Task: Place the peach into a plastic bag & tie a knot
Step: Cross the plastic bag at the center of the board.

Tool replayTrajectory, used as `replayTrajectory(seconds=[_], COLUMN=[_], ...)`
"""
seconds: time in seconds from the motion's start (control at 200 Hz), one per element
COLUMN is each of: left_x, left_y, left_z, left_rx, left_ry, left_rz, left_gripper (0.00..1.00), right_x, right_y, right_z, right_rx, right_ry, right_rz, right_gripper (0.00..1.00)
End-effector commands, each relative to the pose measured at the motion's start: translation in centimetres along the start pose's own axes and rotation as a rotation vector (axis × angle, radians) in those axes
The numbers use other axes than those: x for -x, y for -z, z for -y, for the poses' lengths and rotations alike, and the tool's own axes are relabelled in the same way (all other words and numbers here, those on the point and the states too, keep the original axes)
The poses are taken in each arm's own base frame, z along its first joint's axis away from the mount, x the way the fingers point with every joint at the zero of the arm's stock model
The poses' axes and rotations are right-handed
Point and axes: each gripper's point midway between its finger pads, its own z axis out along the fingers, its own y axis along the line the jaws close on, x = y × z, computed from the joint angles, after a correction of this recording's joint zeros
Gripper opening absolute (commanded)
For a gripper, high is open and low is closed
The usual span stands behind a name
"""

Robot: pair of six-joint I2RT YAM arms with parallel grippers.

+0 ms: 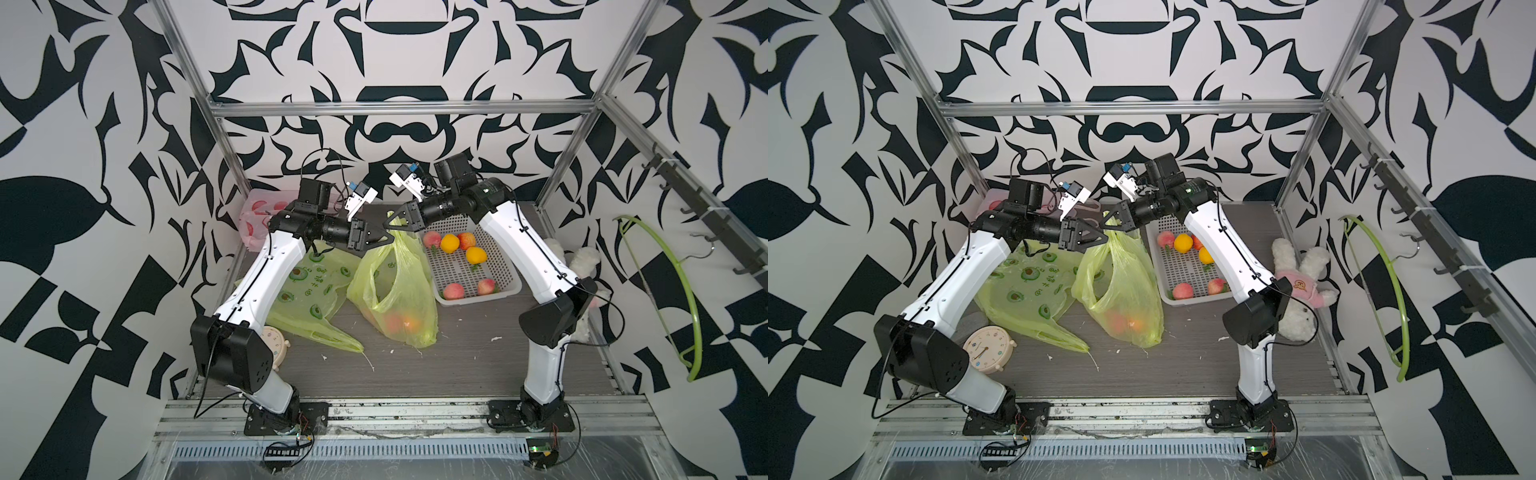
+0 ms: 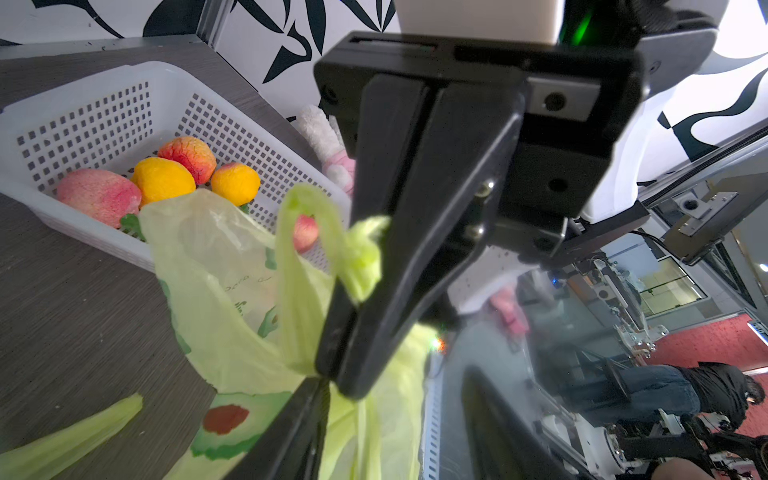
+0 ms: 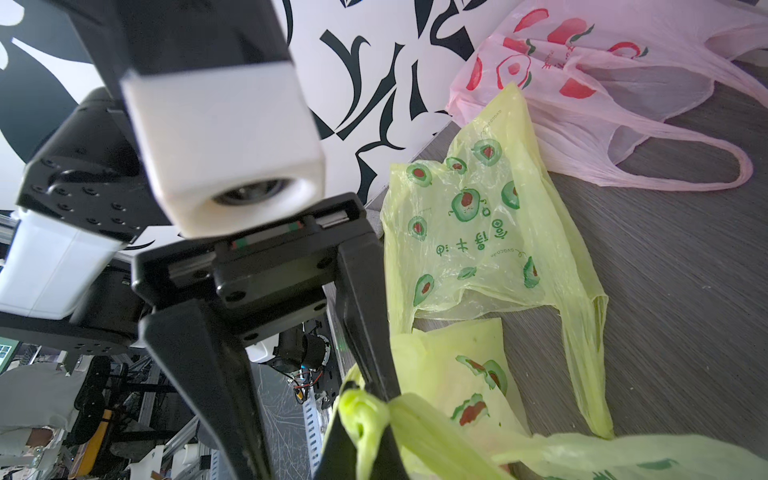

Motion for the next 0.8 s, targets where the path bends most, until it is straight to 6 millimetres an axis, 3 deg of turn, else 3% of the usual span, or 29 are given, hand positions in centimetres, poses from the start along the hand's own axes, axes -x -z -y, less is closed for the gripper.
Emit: replayTrajectory(seconds=[0.0,0.385,0.795], left_x=[0.7,0.9,1.6], left_y=[-0.2,-1.2,-1.3], left_z=[0.3,-0.2,-1.4], left_rx=[-0.029,-0.03,0.035], left_ry=[-0.008,-0.016,-0.037], left_rz=[0.006,0.021,0.086], left_gripper=[0.55,0.49,0.24], right_x=[1.9,2.5,1.8], right_y=[1.2,0.2,-0.1], right_z=[-2.6,-2.1,-1.8], right_rx=[0.065,0.117,0.139], right_ry=[0.05,-0.013,-0.063], right_rz=[0.074,0.103,0.101], right_gripper=[0.0,0.0,0.0])
